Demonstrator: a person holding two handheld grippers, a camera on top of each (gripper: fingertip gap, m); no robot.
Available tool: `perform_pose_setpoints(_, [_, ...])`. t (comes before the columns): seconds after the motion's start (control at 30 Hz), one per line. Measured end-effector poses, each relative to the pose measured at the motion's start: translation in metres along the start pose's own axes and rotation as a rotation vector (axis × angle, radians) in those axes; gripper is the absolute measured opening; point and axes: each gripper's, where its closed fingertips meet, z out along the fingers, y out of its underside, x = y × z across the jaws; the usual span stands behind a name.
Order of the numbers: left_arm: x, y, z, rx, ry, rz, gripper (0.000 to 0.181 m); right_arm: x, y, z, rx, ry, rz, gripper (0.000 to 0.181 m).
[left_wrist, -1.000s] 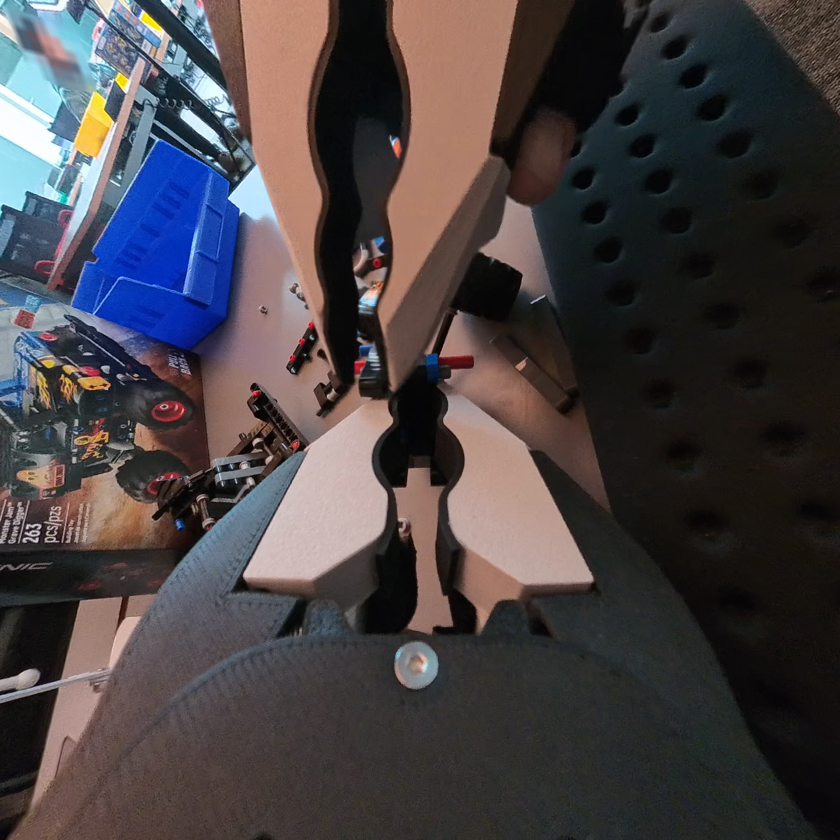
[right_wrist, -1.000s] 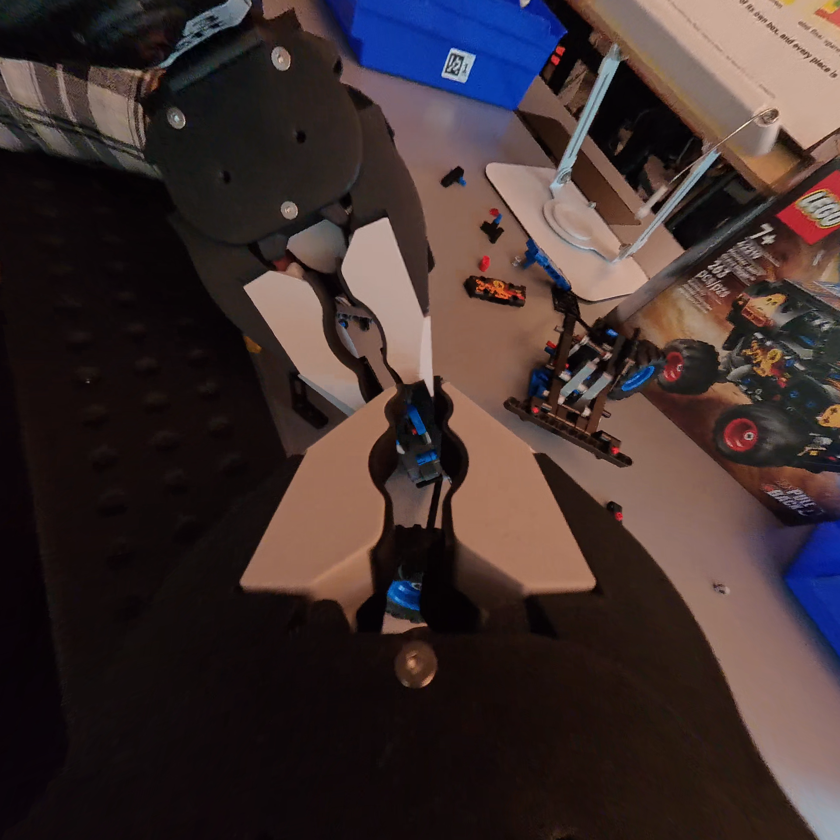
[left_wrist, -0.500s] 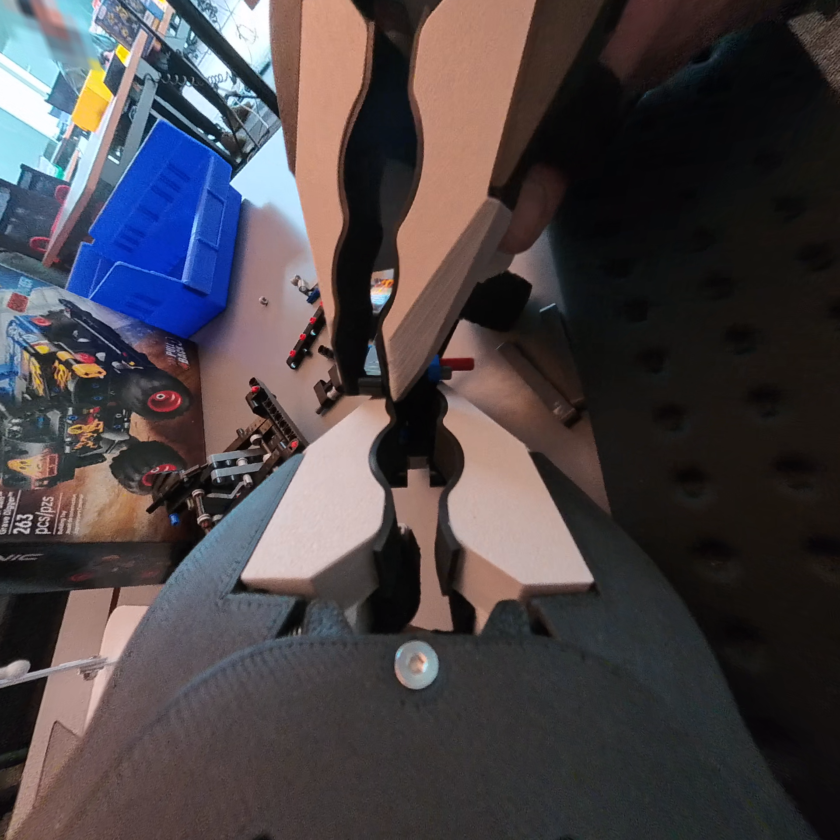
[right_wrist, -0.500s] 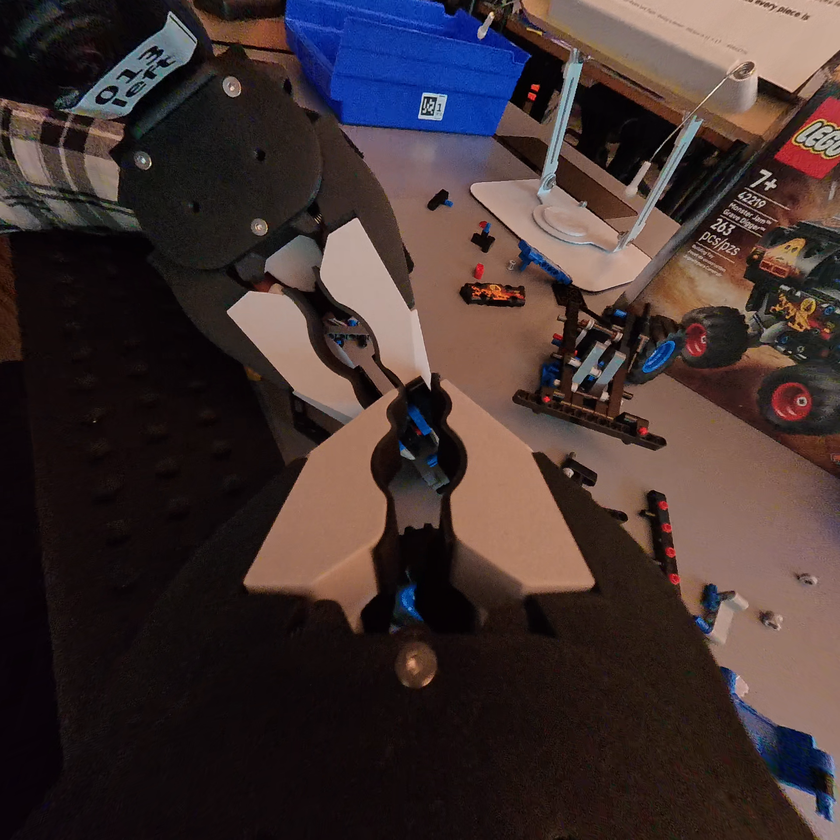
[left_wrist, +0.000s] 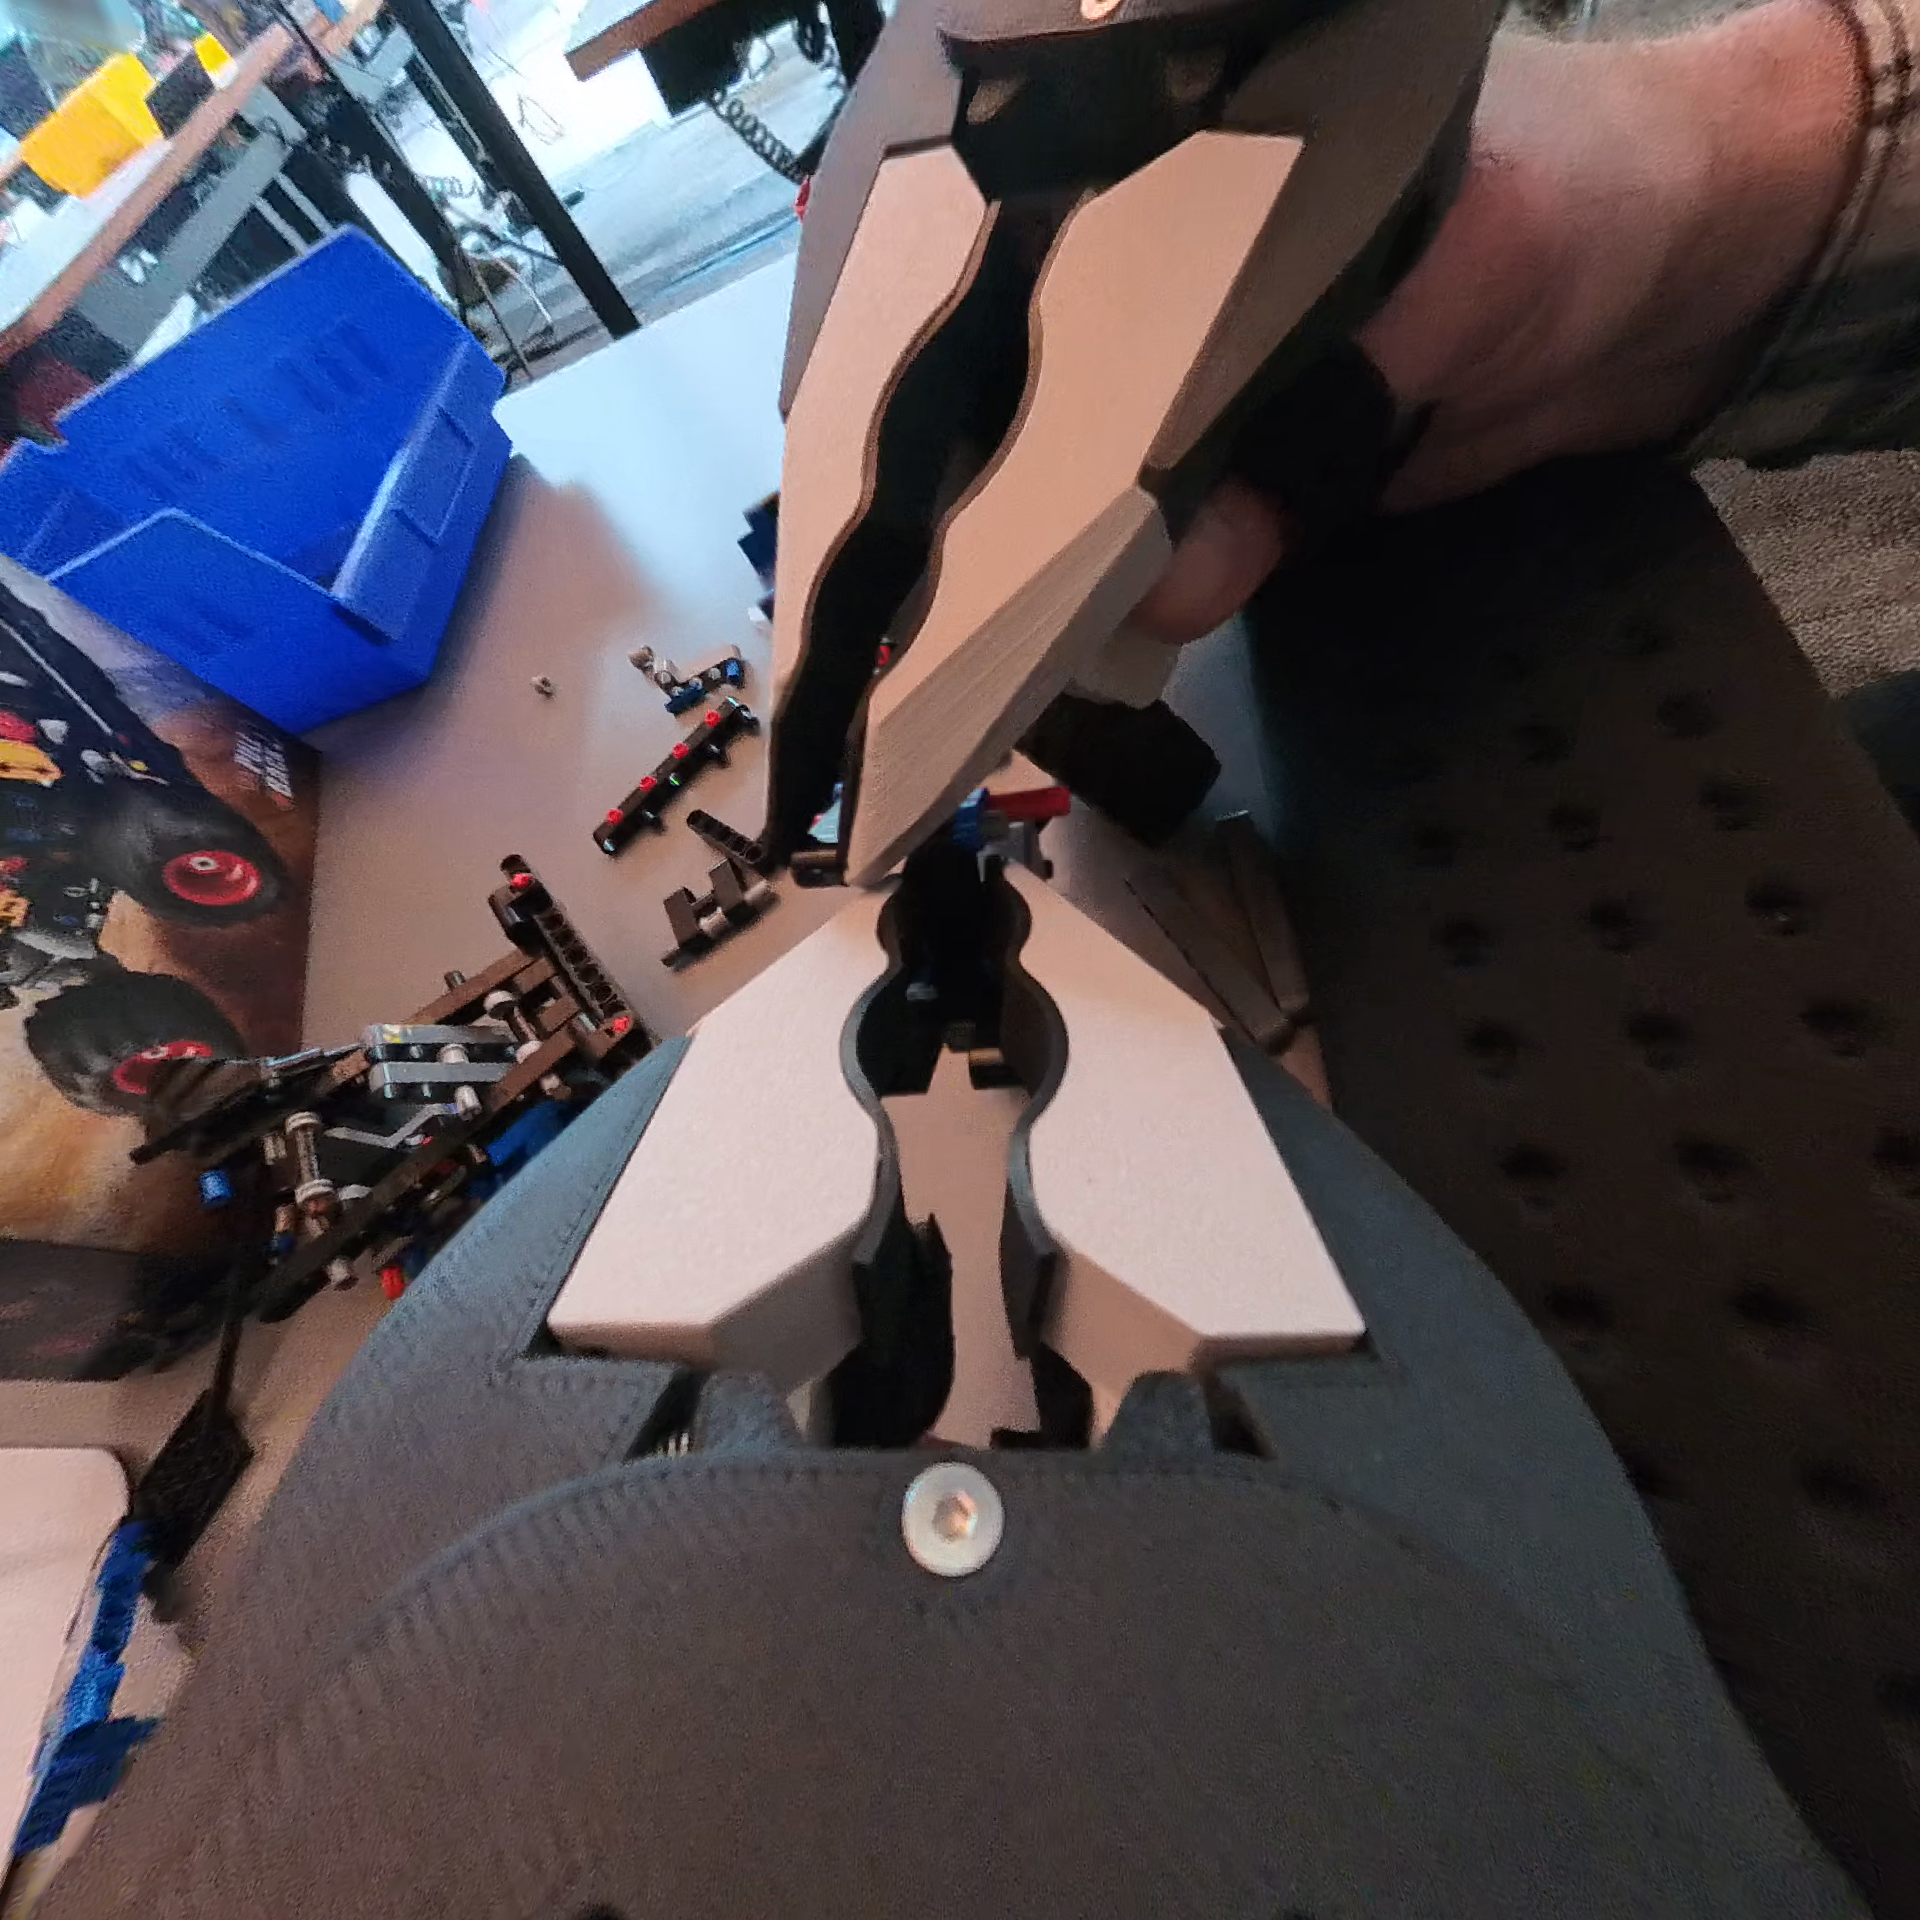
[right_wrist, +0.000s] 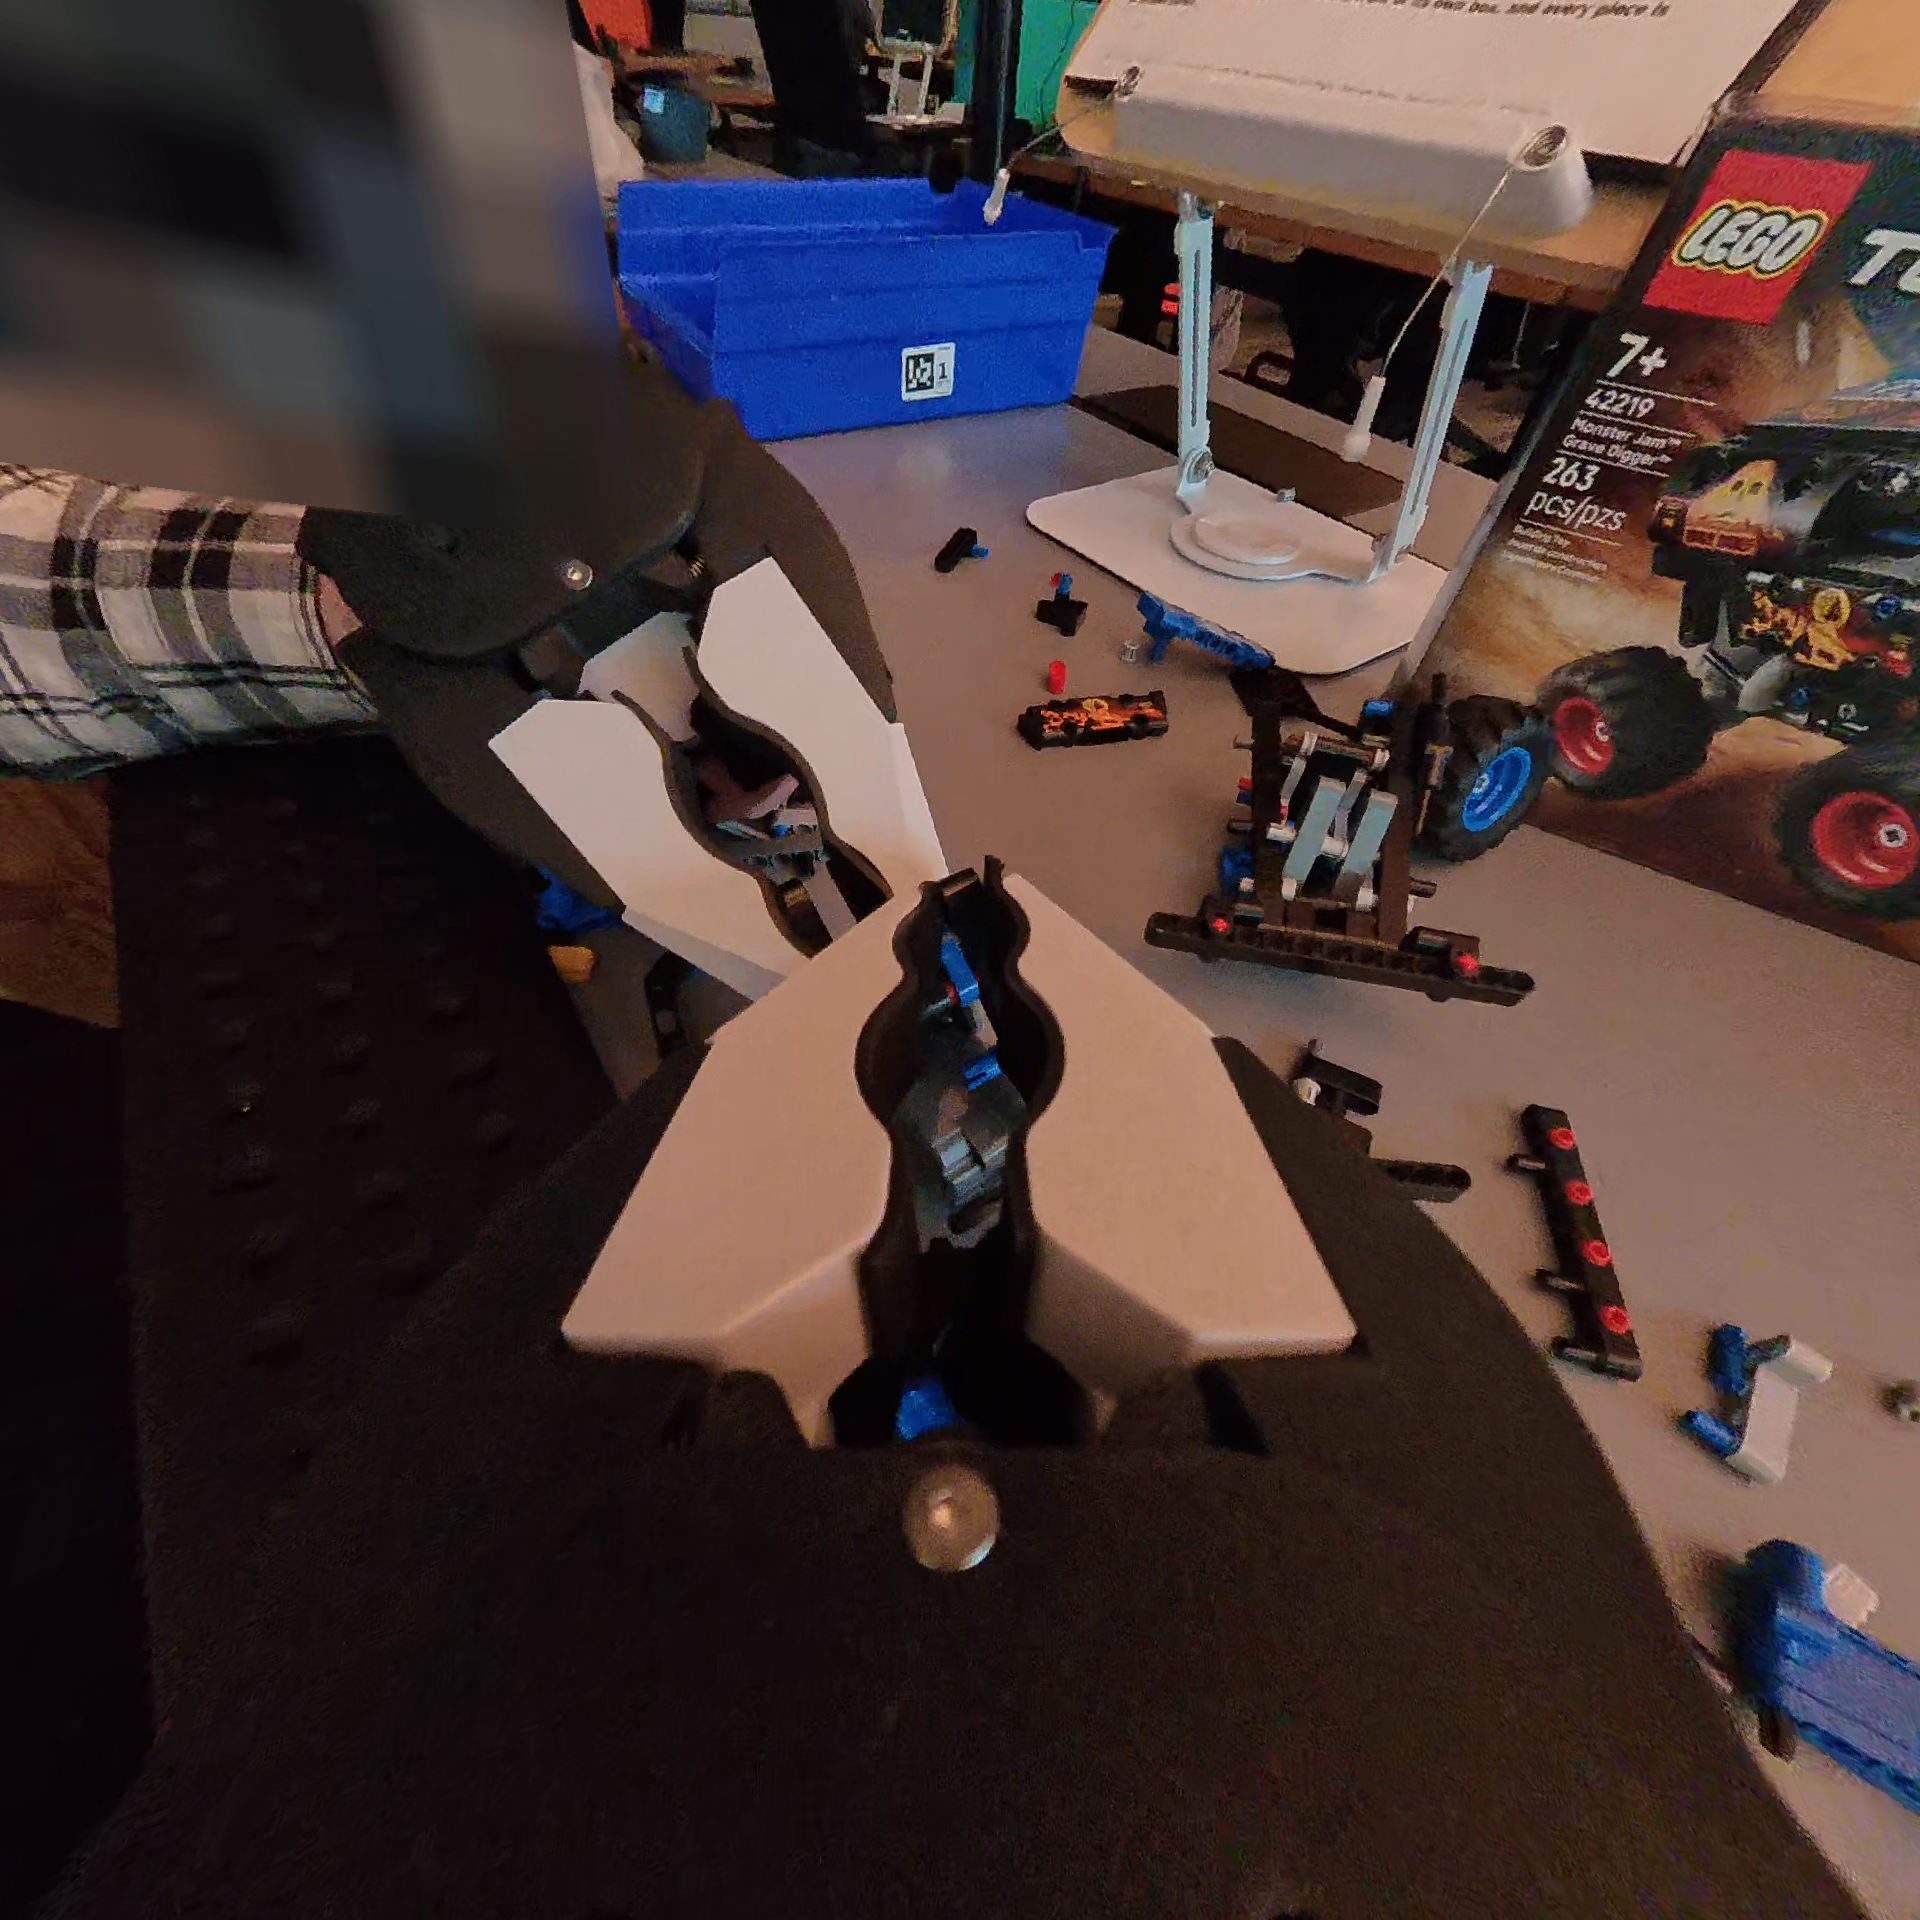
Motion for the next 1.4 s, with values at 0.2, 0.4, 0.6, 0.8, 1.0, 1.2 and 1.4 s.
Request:
perform_pose_setpoints(0.2, [-0.001,0.008,0.003,-0.059,-0.042,0.052,0.01,0.004,0.007,0.006,-0.06,0.058,-0.05,0.005])
perform_pose_setpoints(0.4, [-0.001,0.007,0.009,-0.08,-0.07,0.087,0.011,0.011,0.003,0.013,-0.059,0.104,-0.033,0.0])
perform_pose_setpoints(0.6, [0.011,0.002,0.012,-0.056,-0.028,0.153,0.006,0.044,-0.003,0.003,-0.084,0.181,-0.016,0.0])
perform_pose_setpoints(0.8, [0.013,0.006,0.008,-0.029,-0.014,0.196,0.007,0.04,0.0,-0.01,0.02,0.113,0.082,0.0])
perform_pose_setpoints(1.0, [0.007,0.012,0.0,-0.04,-0.027,0.218,0.006,0.03,0.002,-0.03,0.032,0.12,0.007,0.003])
perform_pose_setpoints(1.2, [-0.007,0.016,-0.009,-0.009,-0.02,0.07,0.009,0.017,0.008,-0.036,0.011,0.098,-0.032,0.011])
perform_pose_setpoints(1.4, [-0.011,0.021,-0.01,-0.02,-0.006,0.025,0.012,0.008,0.034,-0.013,-0.183,0.157,-0.18,0.013])
